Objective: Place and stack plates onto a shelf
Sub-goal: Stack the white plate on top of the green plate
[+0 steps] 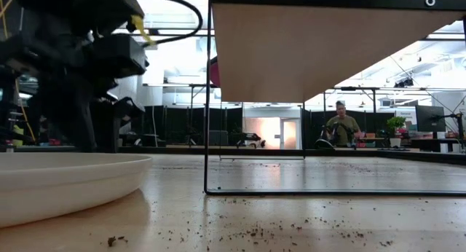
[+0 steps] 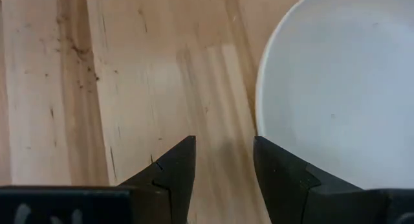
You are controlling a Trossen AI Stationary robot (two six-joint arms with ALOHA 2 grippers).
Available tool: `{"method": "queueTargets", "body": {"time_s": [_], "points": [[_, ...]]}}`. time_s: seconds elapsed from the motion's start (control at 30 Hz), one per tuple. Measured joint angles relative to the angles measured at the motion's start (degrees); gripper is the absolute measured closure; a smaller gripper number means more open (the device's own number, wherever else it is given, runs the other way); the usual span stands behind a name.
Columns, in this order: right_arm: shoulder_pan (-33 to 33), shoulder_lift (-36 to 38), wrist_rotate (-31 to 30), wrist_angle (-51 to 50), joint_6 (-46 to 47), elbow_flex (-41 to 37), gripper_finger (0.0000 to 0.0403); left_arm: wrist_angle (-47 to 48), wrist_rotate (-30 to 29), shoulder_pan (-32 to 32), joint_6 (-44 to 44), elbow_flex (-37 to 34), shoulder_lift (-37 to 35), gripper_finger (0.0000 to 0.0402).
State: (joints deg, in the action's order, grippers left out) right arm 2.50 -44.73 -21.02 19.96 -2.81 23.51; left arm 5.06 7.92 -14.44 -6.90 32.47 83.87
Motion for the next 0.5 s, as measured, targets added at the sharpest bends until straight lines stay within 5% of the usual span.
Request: {"method": "queueTargets", "body": {"time_s": [0.5], "points": [[0.0,0.0,0.0,-0.8,0.0,0.0,0.0204,-1.4,-1.4,-1.3,0.2,0.0,3.0,0.0257]]}}
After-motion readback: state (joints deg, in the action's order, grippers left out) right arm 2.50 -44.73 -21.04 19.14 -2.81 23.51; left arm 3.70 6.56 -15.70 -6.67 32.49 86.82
